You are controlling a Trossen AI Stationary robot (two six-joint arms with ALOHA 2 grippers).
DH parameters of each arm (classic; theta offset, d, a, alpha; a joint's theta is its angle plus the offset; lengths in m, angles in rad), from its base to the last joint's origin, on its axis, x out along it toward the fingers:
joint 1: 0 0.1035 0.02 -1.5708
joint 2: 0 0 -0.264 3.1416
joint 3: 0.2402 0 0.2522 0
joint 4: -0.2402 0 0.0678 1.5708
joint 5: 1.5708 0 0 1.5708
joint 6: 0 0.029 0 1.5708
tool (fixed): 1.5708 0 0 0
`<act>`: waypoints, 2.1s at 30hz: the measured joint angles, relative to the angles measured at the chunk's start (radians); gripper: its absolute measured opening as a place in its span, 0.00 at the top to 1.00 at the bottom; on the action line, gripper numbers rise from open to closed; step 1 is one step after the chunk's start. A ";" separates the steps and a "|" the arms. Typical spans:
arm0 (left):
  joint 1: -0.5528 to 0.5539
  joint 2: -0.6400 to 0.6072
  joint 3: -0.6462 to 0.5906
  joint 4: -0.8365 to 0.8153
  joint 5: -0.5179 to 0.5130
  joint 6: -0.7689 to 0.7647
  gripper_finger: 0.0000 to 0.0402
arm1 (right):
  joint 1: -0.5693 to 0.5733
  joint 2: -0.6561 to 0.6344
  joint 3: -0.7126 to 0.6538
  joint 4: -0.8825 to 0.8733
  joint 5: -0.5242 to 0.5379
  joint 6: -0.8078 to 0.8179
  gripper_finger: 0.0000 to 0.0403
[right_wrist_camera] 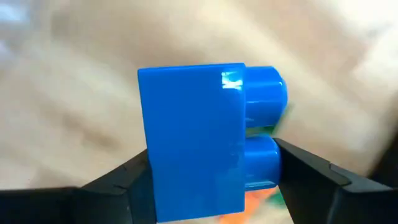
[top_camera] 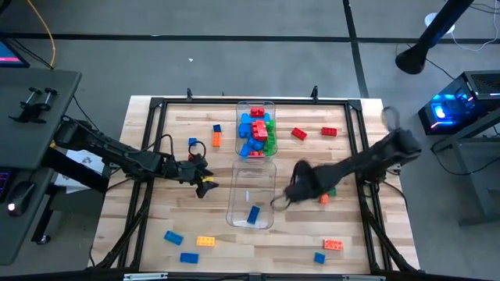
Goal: Sort blocks by size
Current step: Put the large blue game piece in the top transparent bin, then put the small blue game piece in the bottom transparent bin
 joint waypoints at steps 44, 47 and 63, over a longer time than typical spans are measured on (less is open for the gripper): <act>-0.341 -0.282 0.295 -0.680 0.313 -0.270 0.27 | -0.437 -0.241 0.020 0.680 -0.050 -0.631 0.24; -0.576 -0.163 0.326 -0.682 0.311 -0.351 0.27 | -0.387 -0.239 0.019 0.586 -0.014 -0.616 0.24; -0.914 0.555 0.624 -0.839 0.037 -0.200 0.27 | -0.328 -0.231 0.018 0.508 0.055 -0.633 0.24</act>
